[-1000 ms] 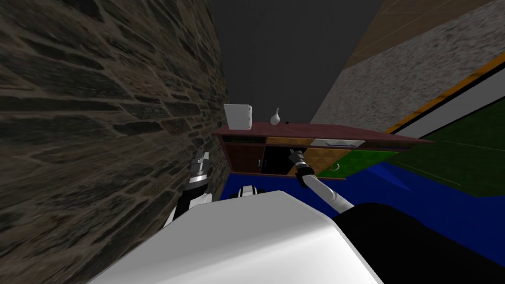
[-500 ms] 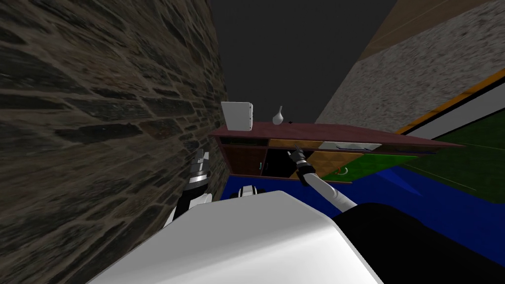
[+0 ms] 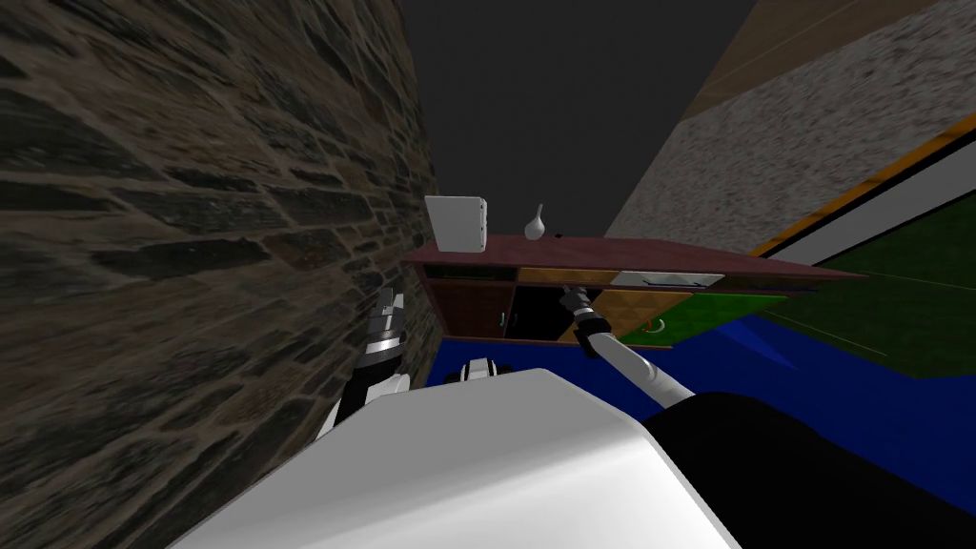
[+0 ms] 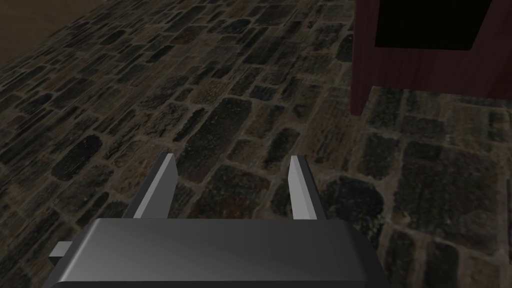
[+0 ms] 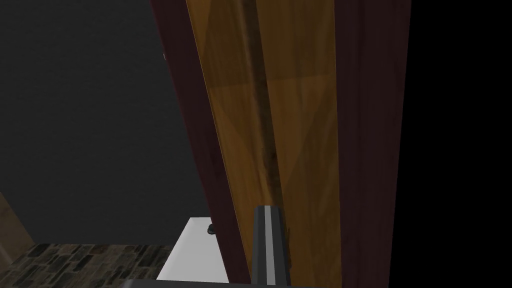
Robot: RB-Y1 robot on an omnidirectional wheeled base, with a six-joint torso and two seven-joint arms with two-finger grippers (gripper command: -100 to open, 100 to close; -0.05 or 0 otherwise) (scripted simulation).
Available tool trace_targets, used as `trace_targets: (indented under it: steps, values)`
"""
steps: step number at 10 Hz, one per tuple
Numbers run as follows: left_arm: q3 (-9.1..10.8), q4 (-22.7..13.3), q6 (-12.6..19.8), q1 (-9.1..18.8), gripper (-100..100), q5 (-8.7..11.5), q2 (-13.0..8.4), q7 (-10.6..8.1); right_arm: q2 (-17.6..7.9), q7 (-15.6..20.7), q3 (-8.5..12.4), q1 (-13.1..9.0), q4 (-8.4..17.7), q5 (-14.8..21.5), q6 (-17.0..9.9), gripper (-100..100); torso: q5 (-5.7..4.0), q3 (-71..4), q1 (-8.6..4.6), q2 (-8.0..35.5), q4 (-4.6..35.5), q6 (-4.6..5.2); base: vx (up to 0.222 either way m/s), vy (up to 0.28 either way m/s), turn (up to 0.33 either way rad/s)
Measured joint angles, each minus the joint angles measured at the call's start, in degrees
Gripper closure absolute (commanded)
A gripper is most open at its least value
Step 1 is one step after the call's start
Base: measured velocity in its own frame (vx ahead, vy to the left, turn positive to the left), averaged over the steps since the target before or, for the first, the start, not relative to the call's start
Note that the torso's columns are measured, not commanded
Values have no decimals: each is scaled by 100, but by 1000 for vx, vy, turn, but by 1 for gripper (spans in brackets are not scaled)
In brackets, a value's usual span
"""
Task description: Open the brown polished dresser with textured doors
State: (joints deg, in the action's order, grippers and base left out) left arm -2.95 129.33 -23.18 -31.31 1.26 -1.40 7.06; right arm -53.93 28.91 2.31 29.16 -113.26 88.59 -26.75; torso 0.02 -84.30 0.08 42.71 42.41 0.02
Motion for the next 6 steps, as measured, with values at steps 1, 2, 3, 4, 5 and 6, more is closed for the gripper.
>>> trace_targets:
  steps: [1,2,3,4,5,6]
  values:
    - [0,0,0,0,0,0,0,0,-17,-13,1,22,-37,7,5,100,2,-9,4,-14,-4,-1,-200,57,-59]
    - [0,0,0,1,0,0,0,0,-19,20,-6,33,-92,-21,15,100,1,-19,2,-30,-9,-2,-93,28,-16]
    - [0,0,0,-1,0,0,0,0,-18,31,-7,36,-99,-25,17,-100,-3,-45,-13,-73,-21,-4,70,-18,69]
    - [0,0,0,-3,0,0,-1,0,2,56,-12,19,-69,-39,13,-100,-8,-73,-28,-118,-34,-7,134,-38,81]
    - [1,1,-1,-4,0,0,-1,0,18,68,-25,0,-33,-28,5,-100,-8,-74,-27,-114,-36,-5,130,-41,60]
    - [1,1,-1,-4,0,0,-1,0,32,63,-36,-13,3,-6,-8,-100,-5,-51,-17,-77,-25,-3,155,-42,46]
